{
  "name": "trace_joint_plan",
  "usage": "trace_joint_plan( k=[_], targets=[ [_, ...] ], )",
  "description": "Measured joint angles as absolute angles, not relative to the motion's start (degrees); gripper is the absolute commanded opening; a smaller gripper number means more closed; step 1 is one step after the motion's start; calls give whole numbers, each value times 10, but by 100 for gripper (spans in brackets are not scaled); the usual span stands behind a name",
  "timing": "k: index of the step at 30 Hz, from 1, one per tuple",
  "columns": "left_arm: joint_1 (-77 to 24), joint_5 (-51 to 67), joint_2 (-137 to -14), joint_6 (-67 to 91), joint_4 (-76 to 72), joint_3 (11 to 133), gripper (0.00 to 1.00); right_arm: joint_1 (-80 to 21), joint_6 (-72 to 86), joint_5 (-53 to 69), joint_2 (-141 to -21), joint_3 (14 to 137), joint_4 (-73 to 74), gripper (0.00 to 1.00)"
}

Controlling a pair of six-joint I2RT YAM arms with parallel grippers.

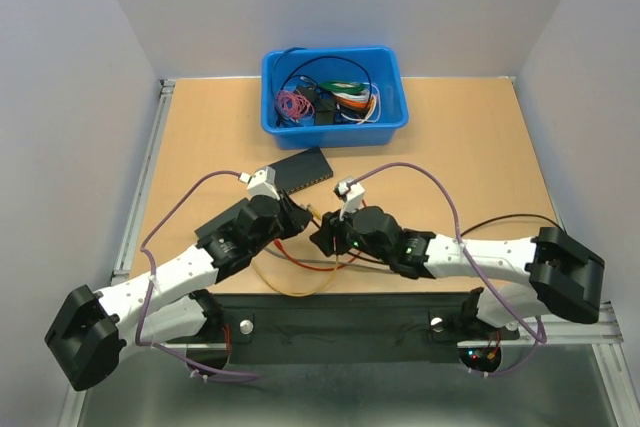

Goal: Insert the plug into the switch port

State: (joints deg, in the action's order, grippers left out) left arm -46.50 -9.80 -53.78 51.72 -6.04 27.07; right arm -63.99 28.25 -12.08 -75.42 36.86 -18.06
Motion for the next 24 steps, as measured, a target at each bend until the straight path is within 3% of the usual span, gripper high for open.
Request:
trace_joint_plan(
  k=[20,24],
  targets=[
    [-464,-93,-512,514,-52,271,0,-600,246,-111,-817,395,-242,48],
    [-464,-93,-512,514,-66,271,0,-596,242,-97,-819,391,-263,35]
  ],
)
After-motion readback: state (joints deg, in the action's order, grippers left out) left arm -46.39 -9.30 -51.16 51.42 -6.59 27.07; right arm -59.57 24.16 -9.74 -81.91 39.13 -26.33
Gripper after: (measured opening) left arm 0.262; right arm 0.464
